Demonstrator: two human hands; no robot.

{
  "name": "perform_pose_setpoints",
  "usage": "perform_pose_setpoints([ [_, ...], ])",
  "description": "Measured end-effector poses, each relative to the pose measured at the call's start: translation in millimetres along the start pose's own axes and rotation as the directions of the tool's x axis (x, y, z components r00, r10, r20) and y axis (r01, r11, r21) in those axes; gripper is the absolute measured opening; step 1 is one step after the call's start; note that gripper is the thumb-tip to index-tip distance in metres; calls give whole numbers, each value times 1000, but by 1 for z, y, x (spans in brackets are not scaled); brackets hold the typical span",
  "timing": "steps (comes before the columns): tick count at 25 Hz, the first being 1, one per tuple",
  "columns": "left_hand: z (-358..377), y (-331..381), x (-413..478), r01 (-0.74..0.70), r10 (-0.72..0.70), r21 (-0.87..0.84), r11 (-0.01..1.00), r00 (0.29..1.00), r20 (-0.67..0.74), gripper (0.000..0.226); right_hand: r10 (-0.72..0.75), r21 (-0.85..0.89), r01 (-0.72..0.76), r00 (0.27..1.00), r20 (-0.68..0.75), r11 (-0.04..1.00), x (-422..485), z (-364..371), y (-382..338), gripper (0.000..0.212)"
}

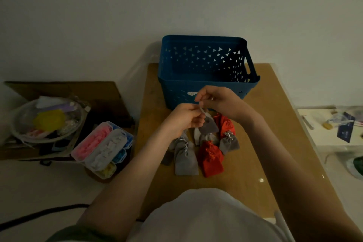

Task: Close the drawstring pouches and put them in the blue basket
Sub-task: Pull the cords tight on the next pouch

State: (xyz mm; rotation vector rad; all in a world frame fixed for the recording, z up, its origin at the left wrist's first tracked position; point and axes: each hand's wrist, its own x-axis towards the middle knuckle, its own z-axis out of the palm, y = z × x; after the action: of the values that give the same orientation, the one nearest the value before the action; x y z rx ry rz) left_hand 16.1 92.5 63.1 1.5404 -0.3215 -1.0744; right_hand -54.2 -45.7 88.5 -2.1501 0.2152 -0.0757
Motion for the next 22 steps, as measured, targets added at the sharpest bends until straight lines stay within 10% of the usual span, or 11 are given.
perform_pose_setpoints([
  [9, 9, 1, 0, -31, 36, 107, 994, 998, -49, 25, 151, 400, -63, 969, -193, 914, -1, 24, 19, 16],
  [17, 7, -2, 8, -42, 70, 139, 989, 976, -204, 27, 211, 572, -207, 976, 60, 794, -11, 34, 34, 14],
  [22, 2, -4, 9, -81, 55, -219, 972, 991, -120, 27, 176, 712, -227, 974, 146, 664, -14, 35, 37, 39],
])
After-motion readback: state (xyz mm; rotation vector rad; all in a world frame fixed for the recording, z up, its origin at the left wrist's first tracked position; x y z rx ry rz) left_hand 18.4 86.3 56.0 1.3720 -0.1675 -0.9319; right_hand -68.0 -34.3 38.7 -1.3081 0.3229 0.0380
